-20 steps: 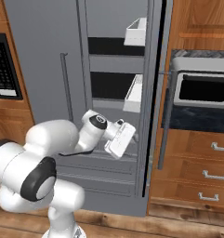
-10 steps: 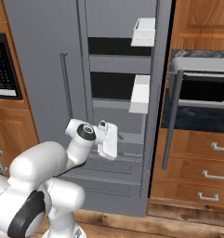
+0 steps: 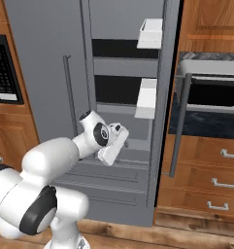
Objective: Place one of the steaks on the plate and the other in the bowl. Then place the bowl in the fridge.
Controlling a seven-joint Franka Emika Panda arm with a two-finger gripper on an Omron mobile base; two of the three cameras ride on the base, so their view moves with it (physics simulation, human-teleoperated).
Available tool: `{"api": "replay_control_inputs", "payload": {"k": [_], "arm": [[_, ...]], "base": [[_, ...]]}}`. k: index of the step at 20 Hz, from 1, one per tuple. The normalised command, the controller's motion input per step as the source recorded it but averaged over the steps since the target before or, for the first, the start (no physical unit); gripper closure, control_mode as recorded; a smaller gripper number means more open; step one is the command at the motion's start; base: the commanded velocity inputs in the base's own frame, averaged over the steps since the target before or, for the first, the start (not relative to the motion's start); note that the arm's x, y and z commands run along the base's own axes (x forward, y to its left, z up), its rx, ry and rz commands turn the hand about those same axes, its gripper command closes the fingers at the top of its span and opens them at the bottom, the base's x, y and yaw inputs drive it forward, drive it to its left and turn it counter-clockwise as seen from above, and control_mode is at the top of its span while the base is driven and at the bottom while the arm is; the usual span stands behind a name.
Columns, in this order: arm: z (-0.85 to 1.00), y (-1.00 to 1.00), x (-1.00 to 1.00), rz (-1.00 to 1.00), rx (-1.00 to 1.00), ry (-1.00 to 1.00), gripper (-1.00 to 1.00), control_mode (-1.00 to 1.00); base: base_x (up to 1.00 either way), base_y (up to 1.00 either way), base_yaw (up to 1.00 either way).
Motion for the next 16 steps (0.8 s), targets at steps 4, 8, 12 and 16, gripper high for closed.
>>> {"api": "replay_control_inputs", "payload": {"k": [4, 8, 12, 16], "arm": [[0.0, 0.16, 0.07, -0.65, 0.53, -0.48, -1.0, -1.0], [0.0, 0.44, 0.0, -0.6, 0.44, -0.47, -1.0, -1.0], [0.0, 0.9, 0.0, -0.55, 0.08, -0.33, -1.0, -1.0], [0.05, 0.53, 0.06, -0.67, 0.12, -0.19, -1.0, -1.0]], "base": [[0.0, 0.0, 0.0], [0.0, 0.0, 0.0], [0.0, 0.0, 0.0], [0.0, 0.0, 0.0]]}}
